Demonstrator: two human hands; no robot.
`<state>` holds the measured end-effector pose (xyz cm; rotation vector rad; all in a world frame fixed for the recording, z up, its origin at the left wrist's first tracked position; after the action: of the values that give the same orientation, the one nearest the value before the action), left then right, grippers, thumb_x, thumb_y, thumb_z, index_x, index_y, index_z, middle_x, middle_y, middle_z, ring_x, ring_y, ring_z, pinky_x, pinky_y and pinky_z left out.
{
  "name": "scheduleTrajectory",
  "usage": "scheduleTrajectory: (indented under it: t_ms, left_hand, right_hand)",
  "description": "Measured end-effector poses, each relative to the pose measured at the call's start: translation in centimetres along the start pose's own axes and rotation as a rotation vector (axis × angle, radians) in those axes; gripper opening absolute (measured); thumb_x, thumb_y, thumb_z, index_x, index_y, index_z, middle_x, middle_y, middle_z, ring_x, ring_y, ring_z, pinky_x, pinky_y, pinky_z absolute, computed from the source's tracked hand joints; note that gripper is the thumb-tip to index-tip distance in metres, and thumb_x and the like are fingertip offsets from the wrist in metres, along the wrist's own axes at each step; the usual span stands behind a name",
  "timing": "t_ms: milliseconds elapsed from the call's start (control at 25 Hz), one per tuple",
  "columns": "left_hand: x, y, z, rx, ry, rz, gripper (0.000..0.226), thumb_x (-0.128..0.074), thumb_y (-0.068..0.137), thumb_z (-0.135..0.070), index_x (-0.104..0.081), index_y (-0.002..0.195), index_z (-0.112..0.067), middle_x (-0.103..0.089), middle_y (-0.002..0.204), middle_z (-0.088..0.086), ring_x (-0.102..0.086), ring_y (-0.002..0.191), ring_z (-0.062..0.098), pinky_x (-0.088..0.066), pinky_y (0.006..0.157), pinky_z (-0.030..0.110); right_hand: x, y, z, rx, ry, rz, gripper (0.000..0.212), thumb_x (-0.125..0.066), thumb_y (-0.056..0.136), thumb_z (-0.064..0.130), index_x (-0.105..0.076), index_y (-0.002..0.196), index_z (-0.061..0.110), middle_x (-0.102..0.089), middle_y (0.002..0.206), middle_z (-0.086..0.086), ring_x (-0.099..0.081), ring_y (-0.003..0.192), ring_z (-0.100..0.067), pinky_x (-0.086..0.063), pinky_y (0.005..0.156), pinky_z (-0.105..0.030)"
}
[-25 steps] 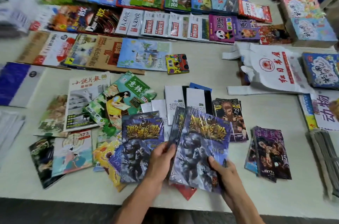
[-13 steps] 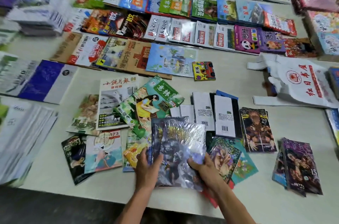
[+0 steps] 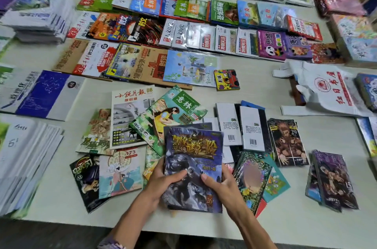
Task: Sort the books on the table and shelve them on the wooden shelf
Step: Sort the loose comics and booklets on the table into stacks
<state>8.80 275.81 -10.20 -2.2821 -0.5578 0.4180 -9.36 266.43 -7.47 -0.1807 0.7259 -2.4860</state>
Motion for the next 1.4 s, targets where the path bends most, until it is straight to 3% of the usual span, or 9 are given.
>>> scheduleTrajectory:
  t_ms: [120,280,360,480,680,840,1000,1160,1400]
  left_hand:
    - [0.8,-0.7,-3.5,-0.198,0.179,0.077,0.104,-0.097,0.046,-0.044,-0.043,0.135,-0.041,-0.071,0.119,-0.013,-0.069,0.109,0.01,-0.058,0.086,0.027]
    - [0.9,-1.2,-6.7,-0.356,0.382,0.046,0.092,-0.091,0.054,-0.028,-0.042,0.127,-0.056,-0.069,0.113,-0.028,-0.063,0.109,-0.007,-0.049,0.088,0.009]
    - [0.4,-1.6,-7.1,-0.413,0.419,0.023,0.095,-0.091,0.055,-0.034,-0.041,0.13,-0.061,-0.068,0.121,-0.021,-0.063,0.112,-0.003,-0.05,0.092,0.015]
    - [0.3,-2.0,-5.6,-0.379,0.395,-0.005,0.114,-0.092,0.052,-0.043,-0.032,0.148,-0.034,-0.063,0.134,-0.005,-0.059,0.124,0.016,-0.049,0.104,0.034]
    - [0.2,-2.4,-3.8,-0.357,0.453,-0.004,0.075,-0.088,0.049,-0.055,-0.057,0.114,-0.035,-0.07,0.106,-0.031,-0.066,0.101,-0.009,-0.053,0.084,0.012]
    - [-1.6,-2.5,-5.0,-0.373,0.513,0.042,0.075,-0.09,0.048,-0.058,-0.051,0.112,-0.053,-0.061,0.107,-0.046,-0.059,0.097,-0.022,-0.046,0.075,0.0]
    - [-7.8,-2.7,-3.7,-0.243,0.385,0.165,0.069,-0.086,0.051,-0.064,-0.056,0.113,-0.058,-0.072,0.116,-0.02,-0.069,0.1,-0.001,-0.053,0.082,0.02]
    - [-14.3,-2.8,-1.2,-0.083,0.421,0.094,0.112,-0.074,0.056,-0.074,-0.036,0.15,-0.027,-0.047,0.151,0.002,-0.051,0.13,0.025,-0.041,0.108,0.042]
    - [-26.3,-2.5,1.4,-0.028,0.376,0.118,0.09,-0.072,0.061,-0.062,-0.049,0.142,-0.03,-0.051,0.144,-0.005,-0.05,0.129,0.019,-0.041,0.108,0.038]
  right_hand:
    - [0.0,0.0,2.4,0.128,-0.068,0.054,0.052,-0.083,0.079,0.023,-0.06,0.125,0.017,-0.075,0.116,-0.004,-0.072,0.107,-0.019,-0.057,0.086,-0.027]
    - [-0.5,0.4,4.8,0.235,-0.18,0.065,0.066,-0.085,0.077,0.013,-0.052,0.133,0.003,-0.075,0.114,0.002,-0.07,0.108,-0.01,-0.053,0.087,-0.017]
    - [0.1,0.6,5.0,0.276,-0.156,0.038,0.072,-0.086,0.074,0.012,-0.046,0.134,0.009,-0.074,0.115,0.007,-0.07,0.106,-0.008,-0.055,0.083,-0.016]
    - [0.2,0.8,3.5,0.248,-0.133,0.053,0.071,-0.089,0.071,0.014,-0.052,0.132,0.01,-0.073,0.117,0.003,-0.07,0.109,-0.013,-0.058,0.086,-0.024]
    - [-0.8,-0.5,1.5,0.248,-0.284,0.054,0.041,-0.083,0.078,0.02,-0.067,0.113,0.035,-0.069,0.115,0.033,-0.063,0.108,0.01,-0.05,0.093,-0.014]
    - [2.0,-2.4,-0.2,0.167,-0.13,-0.034,0.051,-0.084,0.078,0.035,-0.064,0.123,0.021,-0.075,0.114,0.002,-0.07,0.108,-0.015,-0.057,0.089,-0.027]
    - [6.4,-5.5,-1.7,0.035,0.151,-0.211,0.057,-0.078,0.081,0.045,-0.062,0.124,0.012,-0.073,0.114,-0.018,-0.071,0.106,-0.035,-0.06,0.086,-0.04]
    - [10.8,-7.3,-3.3,-0.119,0.336,-0.26,0.043,-0.072,0.088,0.035,-0.071,0.114,0.001,-0.075,0.107,-0.026,-0.074,0.094,-0.039,-0.061,0.078,-0.043]
    - [22.7,-9.2,-7.7,-0.256,0.521,-0.371,0.041,-0.076,0.086,0.021,-0.067,0.12,0.0,-0.072,0.113,-0.029,-0.067,0.106,-0.051,-0.048,0.096,-0.07]
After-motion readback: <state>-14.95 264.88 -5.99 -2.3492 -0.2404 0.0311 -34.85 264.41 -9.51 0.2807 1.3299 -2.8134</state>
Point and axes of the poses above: each hand's wrist, its own y-axis towards the middle knuckle, its own x-axis out of the back of the hand, z = x × y, the point moved 10 cm from there along y, towards the middle knuckle
